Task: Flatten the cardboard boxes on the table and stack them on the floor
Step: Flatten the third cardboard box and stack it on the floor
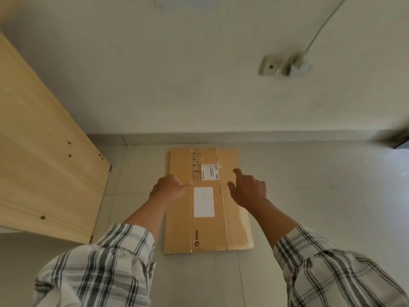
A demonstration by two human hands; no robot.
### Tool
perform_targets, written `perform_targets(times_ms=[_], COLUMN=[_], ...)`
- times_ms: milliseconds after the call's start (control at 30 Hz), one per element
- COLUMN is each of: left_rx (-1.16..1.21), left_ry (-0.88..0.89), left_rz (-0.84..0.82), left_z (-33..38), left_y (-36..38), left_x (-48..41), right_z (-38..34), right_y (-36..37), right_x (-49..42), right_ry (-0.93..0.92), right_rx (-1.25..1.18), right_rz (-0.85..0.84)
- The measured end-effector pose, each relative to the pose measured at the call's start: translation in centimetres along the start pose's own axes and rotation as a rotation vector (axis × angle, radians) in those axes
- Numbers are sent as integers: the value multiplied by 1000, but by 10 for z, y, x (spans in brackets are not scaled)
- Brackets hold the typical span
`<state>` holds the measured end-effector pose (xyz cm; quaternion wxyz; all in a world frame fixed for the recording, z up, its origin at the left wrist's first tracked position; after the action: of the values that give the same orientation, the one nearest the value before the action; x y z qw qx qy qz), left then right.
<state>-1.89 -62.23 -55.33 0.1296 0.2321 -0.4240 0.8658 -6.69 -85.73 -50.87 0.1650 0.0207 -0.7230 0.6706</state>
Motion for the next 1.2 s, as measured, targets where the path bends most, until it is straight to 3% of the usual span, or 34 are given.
perform_targets(times_ms=[300, 500, 733, 1200], left_rx=[69, 82, 31, -31], left_ry=[106, 149, 131, 46], left_rz=[223, 393, 553, 669], left_z=[160, 168, 57, -241], left_y=[-292, -463, -618, -835], left_x=[199, 296, 380, 459], right_z=[-123, -257, -436, -779], right_y=[-361, -518, -570, -557], right_x=[86, 159, 239, 338], right_ry=[-181, -344, -500, -676], right_rx=[-5, -73, -121, -176], right_rz=[179, 293, 396, 414])
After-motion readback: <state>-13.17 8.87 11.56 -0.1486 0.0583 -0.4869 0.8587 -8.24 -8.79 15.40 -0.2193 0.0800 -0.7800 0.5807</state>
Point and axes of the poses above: each hand's wrist, its own x-axis away from the middle knuckle, its own y-axis out of the palm, z = x × y, the point moved 8 cm from there along -x, towards the middle knuckle, and after that the axes turned 6 degrees about x, right-handed, at the moved point
